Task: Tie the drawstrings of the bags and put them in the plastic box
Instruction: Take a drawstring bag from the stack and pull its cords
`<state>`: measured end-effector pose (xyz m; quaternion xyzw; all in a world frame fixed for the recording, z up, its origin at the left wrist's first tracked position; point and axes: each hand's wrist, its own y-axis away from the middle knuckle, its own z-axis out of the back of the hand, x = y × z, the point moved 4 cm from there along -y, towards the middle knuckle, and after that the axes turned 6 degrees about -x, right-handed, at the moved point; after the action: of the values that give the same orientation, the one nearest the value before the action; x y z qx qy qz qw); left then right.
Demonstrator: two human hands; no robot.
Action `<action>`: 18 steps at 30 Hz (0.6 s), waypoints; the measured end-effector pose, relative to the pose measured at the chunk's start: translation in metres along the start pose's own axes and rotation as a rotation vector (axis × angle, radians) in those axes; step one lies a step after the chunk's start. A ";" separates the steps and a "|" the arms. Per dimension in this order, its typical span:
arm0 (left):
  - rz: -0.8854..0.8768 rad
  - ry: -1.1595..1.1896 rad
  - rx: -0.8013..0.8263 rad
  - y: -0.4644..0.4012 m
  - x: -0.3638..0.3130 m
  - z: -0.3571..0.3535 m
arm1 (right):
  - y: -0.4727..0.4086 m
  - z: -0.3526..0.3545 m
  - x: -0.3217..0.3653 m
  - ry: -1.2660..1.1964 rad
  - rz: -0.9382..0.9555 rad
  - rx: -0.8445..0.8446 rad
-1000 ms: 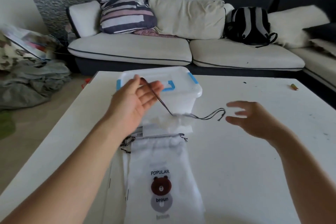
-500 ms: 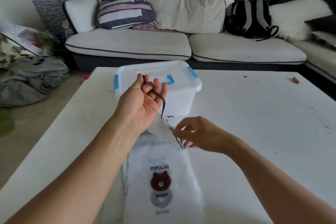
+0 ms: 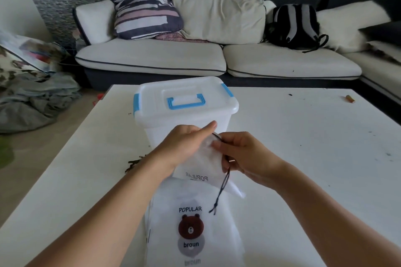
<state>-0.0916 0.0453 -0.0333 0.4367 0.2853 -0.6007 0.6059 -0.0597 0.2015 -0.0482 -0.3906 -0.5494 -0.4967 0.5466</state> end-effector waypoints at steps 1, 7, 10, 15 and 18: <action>0.043 0.022 -0.026 0.000 0.001 0.000 | 0.000 0.002 0.002 0.018 0.028 -0.026; 0.222 0.147 0.033 -0.001 0.010 0.007 | 0.003 0.002 0.004 0.135 0.054 -0.057; 0.052 0.218 -0.056 -0.005 0.006 0.009 | 0.004 0.009 0.013 0.321 0.084 -0.089; -0.146 0.182 -0.170 -0.005 -0.001 0.016 | 0.006 0.048 0.028 0.737 0.121 -0.201; -0.174 0.127 -0.131 -0.004 -0.003 0.013 | 0.007 0.059 0.033 0.549 0.050 -0.146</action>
<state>-0.0980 0.0358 -0.0258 0.4068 0.3986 -0.6020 0.5596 -0.0687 0.2567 -0.0096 -0.2933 -0.3339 -0.6086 0.6574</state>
